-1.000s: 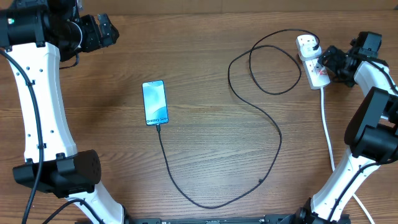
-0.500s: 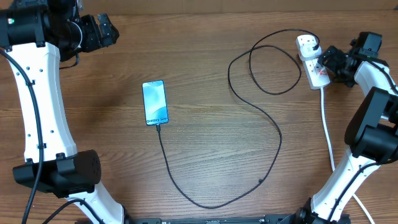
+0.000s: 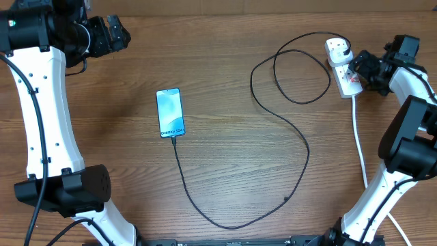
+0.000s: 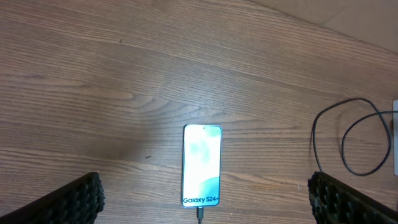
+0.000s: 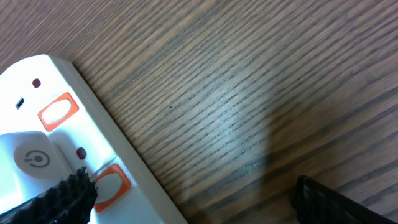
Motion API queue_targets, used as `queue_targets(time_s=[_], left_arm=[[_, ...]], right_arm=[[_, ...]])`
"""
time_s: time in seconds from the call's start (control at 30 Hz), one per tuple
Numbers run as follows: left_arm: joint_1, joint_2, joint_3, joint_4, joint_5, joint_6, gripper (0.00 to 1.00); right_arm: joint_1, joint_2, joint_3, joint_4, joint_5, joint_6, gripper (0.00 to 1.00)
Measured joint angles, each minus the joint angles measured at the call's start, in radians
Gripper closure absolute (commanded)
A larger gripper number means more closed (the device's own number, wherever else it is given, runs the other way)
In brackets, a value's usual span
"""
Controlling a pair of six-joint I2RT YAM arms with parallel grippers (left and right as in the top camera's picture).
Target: Plug charger to phone and switch on socket
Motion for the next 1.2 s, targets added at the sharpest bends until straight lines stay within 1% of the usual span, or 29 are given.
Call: queue_targets(time_s=[0.53, 0.73, 1.2], left_arm=[[0.000, 0.000, 0.000, 0.000, 0.000, 0.000, 0.00], [0.000, 0.000, 0.000, 0.000, 0.000, 0.000, 0.01], [0.000, 0.000, 0.000, 0.000, 0.000, 0.000, 0.00]], right_arm=[[0.000, 0.000, 0.003, -0.014, -0.005, -0.016, 0.00], [0.000, 0.002, 0.003, 0.013, 0.002, 0.038, 0.00], [0.000, 0.003, 0.003, 0.018, 0.006, 0.058, 0.00]])
